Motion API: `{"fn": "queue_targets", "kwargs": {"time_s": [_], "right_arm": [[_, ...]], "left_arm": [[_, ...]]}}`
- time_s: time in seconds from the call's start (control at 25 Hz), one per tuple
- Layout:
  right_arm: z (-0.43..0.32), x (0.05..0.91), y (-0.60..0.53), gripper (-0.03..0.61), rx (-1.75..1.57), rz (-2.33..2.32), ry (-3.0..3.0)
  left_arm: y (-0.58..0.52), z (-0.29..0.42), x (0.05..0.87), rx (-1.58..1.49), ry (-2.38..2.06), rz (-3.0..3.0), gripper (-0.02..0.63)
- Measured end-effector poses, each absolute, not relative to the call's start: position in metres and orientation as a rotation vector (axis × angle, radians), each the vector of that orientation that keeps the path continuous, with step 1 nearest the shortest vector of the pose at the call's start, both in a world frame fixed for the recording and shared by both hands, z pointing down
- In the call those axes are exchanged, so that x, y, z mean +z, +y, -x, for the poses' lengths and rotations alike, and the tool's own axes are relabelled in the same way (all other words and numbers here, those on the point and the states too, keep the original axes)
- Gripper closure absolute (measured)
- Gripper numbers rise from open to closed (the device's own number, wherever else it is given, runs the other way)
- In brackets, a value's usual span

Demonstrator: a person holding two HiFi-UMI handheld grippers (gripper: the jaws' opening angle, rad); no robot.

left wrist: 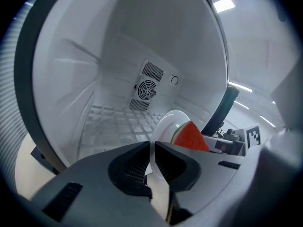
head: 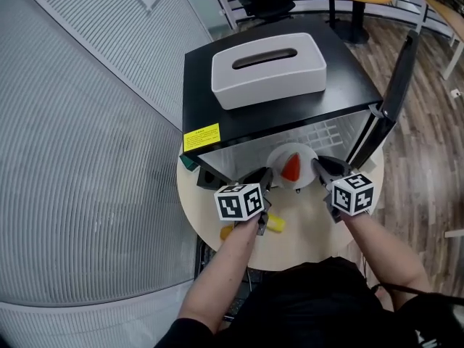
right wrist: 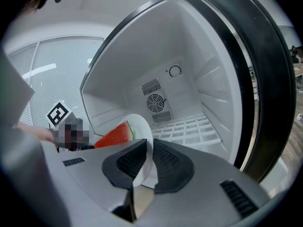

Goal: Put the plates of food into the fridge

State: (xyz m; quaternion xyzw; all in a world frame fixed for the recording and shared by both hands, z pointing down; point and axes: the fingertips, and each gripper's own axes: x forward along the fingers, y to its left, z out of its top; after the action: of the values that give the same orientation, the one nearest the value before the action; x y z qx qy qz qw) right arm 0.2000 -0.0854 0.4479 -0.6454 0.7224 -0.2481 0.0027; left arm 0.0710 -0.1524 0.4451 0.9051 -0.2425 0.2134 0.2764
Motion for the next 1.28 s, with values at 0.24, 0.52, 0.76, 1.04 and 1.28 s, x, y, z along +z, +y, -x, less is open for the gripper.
{"fn": "queue_targets", "kwargs": {"time_s": [0.24, 0.52, 0.76, 1.04, 1.28], "right_arm": [[-0.211, 0.435, -0.104, 0.531, -0.716, 2.037, 2.280], [-0.220, 0.437, -0.120, 0.531, -0.687, 2.052, 2.298], [-0.229, 0.438, -0.135, 0.531, -0.656, 2.089, 2.316], [-0.237, 0.436, -0.154, 0.529, -0.595, 2.126, 2.319], [-0.238, 0.439, -0.164, 0.528, -0.547, 2.214, 2.370]], "left_arm": [[-0.171, -0.083, 0.435, 0.565, -0.660, -2.459, 0.574], [-0.189, -0.094, 0.432, 0.564, -0.676, -2.471, 0.574], [-0.206, -0.103, 0.434, 0.571, -0.705, -2.468, 0.574], [-0.221, -0.114, 0.437, 0.576, -0.713, -2.477, 0.574], [-0.231, -0.119, 0.438, 0.618, -0.720, -2.508, 0.574]]}}
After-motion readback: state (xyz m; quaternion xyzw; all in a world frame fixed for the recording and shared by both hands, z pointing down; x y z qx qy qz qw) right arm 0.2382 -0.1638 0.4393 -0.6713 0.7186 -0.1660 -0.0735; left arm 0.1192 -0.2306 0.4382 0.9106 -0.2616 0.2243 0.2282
